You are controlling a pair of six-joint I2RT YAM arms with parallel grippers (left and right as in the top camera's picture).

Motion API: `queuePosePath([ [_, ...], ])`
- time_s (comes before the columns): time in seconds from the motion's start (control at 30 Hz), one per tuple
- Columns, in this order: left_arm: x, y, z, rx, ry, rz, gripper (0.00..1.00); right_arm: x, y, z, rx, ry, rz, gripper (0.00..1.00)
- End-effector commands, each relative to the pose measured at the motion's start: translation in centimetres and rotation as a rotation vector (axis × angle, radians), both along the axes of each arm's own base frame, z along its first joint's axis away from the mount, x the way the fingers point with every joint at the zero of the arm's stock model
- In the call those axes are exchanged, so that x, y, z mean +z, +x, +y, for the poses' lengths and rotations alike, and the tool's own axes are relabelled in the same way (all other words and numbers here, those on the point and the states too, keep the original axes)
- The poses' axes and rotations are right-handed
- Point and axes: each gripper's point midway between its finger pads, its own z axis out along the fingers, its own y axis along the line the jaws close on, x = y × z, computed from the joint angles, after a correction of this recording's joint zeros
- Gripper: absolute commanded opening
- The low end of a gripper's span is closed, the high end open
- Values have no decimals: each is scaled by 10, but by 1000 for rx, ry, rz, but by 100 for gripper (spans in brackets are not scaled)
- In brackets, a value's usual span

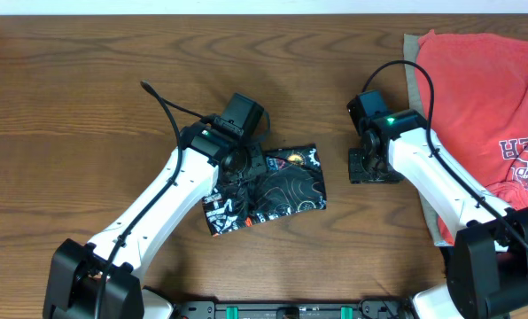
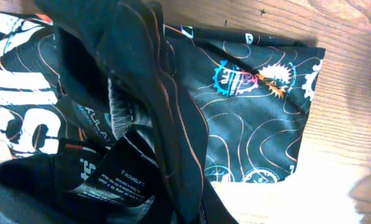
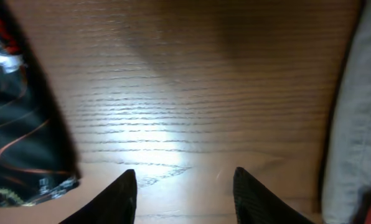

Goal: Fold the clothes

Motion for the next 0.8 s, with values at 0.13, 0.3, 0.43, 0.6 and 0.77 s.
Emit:
queuePosePath([
  [0.13, 3, 1, -5, -10, -16, 5, 6, -6, 4, 31, 120, 118, -3, 25],
  [0.3, 3, 1, -5, -10, -16, 5, 6, -20, 6, 49, 166, 140, -14, 23],
  [0.43, 3, 1, -5, -18, -15, 1, 6, -39, 3, 65, 196, 148, -3, 23],
  [0.6, 10, 7, -8, -42, -22, -27, 6, -63, -4, 76, 217, 133, 41, 22],
  [0.77, 17, 10, -12, -45, -39, -39, 6, -74, -9, 87, 235, 135, 62, 21],
])
